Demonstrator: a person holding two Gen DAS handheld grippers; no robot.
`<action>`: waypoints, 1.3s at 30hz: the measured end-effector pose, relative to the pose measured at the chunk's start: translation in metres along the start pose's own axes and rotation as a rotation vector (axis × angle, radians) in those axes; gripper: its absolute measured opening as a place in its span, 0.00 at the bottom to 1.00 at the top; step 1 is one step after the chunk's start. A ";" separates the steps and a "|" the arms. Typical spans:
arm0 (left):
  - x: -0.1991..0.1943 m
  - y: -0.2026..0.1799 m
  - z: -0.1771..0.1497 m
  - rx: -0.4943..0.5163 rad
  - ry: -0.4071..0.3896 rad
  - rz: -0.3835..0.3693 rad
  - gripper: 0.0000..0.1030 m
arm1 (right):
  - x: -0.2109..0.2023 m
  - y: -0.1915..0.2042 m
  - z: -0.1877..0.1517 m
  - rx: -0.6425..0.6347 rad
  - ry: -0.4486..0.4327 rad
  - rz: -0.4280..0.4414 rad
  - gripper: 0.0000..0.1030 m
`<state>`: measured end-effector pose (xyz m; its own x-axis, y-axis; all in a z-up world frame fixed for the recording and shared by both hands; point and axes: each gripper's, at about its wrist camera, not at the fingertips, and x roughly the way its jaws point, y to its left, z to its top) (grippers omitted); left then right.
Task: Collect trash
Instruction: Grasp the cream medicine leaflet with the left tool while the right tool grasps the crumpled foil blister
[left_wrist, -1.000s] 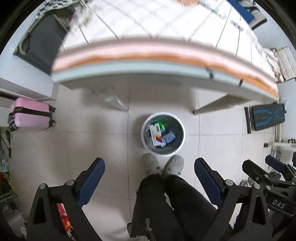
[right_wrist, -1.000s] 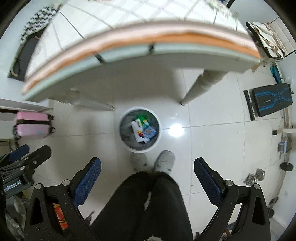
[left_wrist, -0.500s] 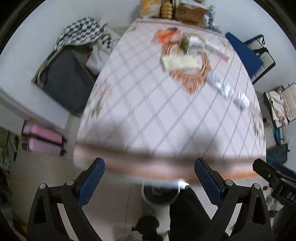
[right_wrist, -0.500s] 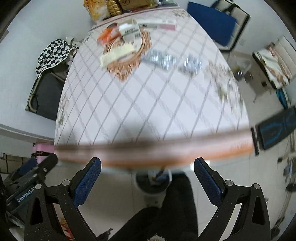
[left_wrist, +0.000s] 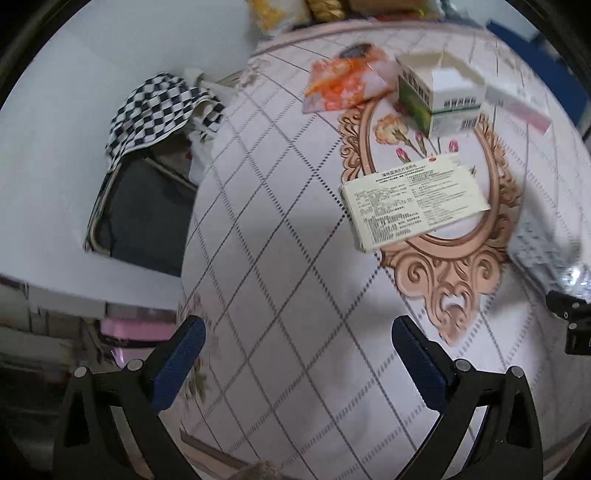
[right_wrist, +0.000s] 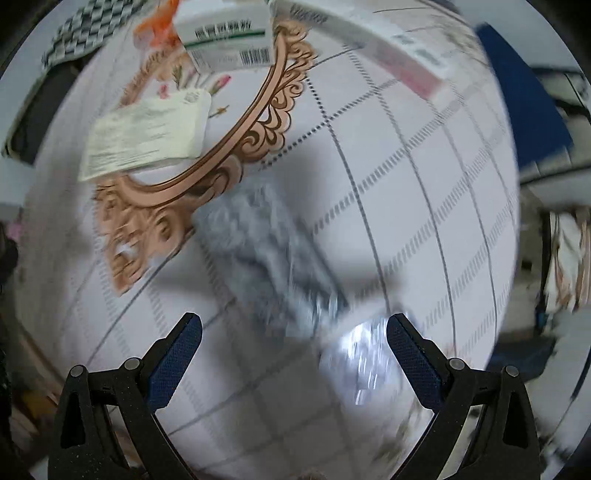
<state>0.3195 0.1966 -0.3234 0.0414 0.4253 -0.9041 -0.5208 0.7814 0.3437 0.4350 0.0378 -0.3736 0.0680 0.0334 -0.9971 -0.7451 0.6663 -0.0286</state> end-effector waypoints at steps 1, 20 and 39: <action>0.006 -0.004 0.006 0.029 0.007 0.011 1.00 | 0.007 0.001 0.007 -0.020 0.011 -0.004 0.97; 0.032 -0.109 0.077 0.828 0.001 -0.031 1.00 | 0.002 -0.112 0.047 0.239 0.035 0.132 0.35; 0.047 -0.091 0.077 0.577 0.161 -0.290 0.76 | 0.010 -0.152 0.054 0.370 0.036 0.198 0.65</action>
<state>0.4345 0.1811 -0.3780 -0.0401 0.1226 -0.9916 0.0339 0.9920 0.1212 0.5843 -0.0227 -0.3759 -0.0805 0.1664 -0.9828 -0.4526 0.8724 0.1847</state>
